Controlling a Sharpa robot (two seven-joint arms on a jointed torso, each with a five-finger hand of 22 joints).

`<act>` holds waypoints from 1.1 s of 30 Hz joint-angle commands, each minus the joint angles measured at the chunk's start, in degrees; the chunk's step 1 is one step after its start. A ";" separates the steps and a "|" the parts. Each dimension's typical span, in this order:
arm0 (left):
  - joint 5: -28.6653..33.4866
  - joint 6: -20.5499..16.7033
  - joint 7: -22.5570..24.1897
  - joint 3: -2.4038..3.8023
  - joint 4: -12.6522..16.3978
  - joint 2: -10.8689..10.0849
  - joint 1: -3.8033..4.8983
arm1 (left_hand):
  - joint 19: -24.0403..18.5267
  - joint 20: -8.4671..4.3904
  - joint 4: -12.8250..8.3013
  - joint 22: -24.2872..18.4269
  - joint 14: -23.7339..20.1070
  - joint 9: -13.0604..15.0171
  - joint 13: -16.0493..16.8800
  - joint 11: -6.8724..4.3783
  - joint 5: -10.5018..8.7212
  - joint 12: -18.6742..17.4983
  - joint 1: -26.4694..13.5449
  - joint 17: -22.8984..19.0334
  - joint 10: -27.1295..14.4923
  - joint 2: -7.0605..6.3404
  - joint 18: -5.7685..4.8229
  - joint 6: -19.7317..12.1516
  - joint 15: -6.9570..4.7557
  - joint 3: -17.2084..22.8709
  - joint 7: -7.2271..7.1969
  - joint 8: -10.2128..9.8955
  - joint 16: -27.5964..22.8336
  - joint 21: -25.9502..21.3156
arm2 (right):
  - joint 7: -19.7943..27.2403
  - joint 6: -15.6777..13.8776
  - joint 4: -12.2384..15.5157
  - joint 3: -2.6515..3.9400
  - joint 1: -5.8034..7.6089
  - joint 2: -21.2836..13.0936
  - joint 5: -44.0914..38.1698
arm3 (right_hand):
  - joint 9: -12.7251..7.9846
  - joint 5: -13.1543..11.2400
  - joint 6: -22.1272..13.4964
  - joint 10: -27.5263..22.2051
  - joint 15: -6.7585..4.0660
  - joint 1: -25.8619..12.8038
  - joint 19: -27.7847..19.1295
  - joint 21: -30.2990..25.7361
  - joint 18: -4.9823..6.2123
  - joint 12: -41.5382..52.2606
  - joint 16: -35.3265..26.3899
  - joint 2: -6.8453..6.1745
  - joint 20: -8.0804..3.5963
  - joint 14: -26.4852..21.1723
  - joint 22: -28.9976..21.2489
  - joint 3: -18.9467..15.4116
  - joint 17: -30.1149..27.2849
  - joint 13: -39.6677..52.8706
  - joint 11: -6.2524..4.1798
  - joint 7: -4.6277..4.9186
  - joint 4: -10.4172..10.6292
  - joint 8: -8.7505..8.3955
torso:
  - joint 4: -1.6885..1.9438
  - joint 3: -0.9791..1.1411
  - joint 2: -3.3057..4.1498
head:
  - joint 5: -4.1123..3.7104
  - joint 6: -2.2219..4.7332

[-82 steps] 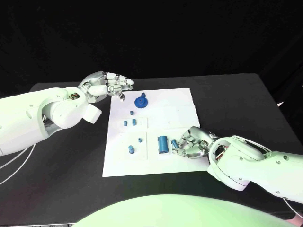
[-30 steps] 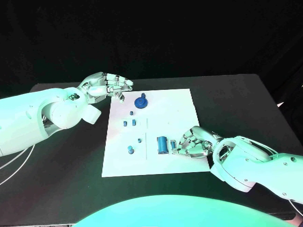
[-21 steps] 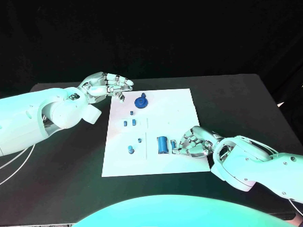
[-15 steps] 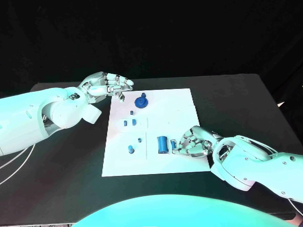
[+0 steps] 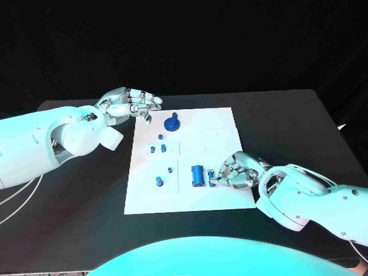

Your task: Assemble the parts on the task board

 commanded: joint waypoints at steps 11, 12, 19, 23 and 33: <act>0.01 0.99 0.23 0.01 0.17 0.03 0.02 | 0.11 0.03 -0.02 0.06 -0.27 0.01 -0.09 -0.17 0.37 0.28 0.39 -0.08 0.04 0.25 0.40 0.34 -0.08 0.31 -0.09 0.25 -0.19 0.35 | -0.52 1.31 -0.63 0.01 0.01 0.84 -0.91 | -0.18 -0.26 -0.22 2.70 -0.34 3.05 3.80 -0.01 -0.28 -0.09 -0.02 -0.32 -0.27 5.15 12.59 -0.54 10.71 11.28 -0.43 -0.29 -0.63 0.39 | -0.01 -0.02 -0.05 | -0.10 0.00; 0.01 0.98 0.23 0.01 0.17 0.03 0.02 | 0.11 0.03 -0.02 0.06 -0.27 0.01 -0.09 -0.17 0.37 0.28 0.39 -0.08 0.04 0.25 0.40 0.34 -0.08 0.31 -0.09 0.25 -0.19 0.35 | -0.55 1.25 -0.66 0.01 0.01 0.90 -1.01 | -0.19 -0.28 -0.21 2.71 -0.34 3.17 3.80 -0.04 -0.27 -0.07 -0.03 -0.31 -0.27 5.14 12.58 -0.53 10.70 11.29 -0.43 -0.30 -0.64 0.39 | -0.01 -0.02 -0.04 | -0.09 0.00; 0.01 0.98 0.21 0.01 0.17 0.00 0.02 | 0.08 0.03 -0.02 0.12 -0.26 0.01 -0.10 -0.18 0.37 0.31 0.34 -0.09 0.09 0.33 0.39 0.38 -0.08 0.39 -0.10 0.26 -0.20 0.41 | 0.13 -0.15 -0.54 0.01 0.02 0.88 -1.00 | -0.27 -0.22 -0.08 2.73 -0.30 2.82 3.81 0.00 -0.29 -0.04 -0.02 -0.17 -0.26 5.15 12.59 -1.09 10.72 11.32 -0.35 -0.18 0.03 0.48 | -0.01 -0.01 -0.05 | 0.05 0.00; 0.01 1.00 0.21 0.01 0.17 -0.03 0.02 | 0.08 0.03 -0.02 0.12 -0.26 0.01 -0.10 -0.18 0.37 0.31 0.34 -0.09 0.09 0.33 0.39 0.38 -0.08 0.39 -0.10 0.26 -0.20 0.41 | 0.81 -0.84 -0.21 0.01 0.02 0.65 -0.63 | -0.33 0.08 -0.06 2.76 -0.27 2.01 3.83 0.05 -0.30 0.01 0.00 -0.01 -0.24 5.16 12.61 -1.62 10.76 11.35 -0.31 -0.15 0.09 0.50 | -0.03 0.01 -0.03 | 0.11 0.00; 0.01 1.06 0.22 0.01 0.16 -0.06 0.02 | 0.08 0.03 -0.02 0.12 -0.26 0.01 -0.10 -0.18 0.37 0.31 0.34 -0.09 0.09 0.33 0.39 0.38 -0.08 0.39 -0.10 0.26 -0.20 0.41 | 2.01 -0.16 0.83 0.00 0.01 -0.07 0.26 | -0.40 0.34 -0.05 2.77 -0.24 1.00 3.83 0.04 -0.29 0.02 0.01 0.31 -0.21 5.16 12.60 -2.29 10.77 11.35 -0.29 -0.13 0.12 0.53 | -0.05 0.01 -0.03 | 0.12 0.00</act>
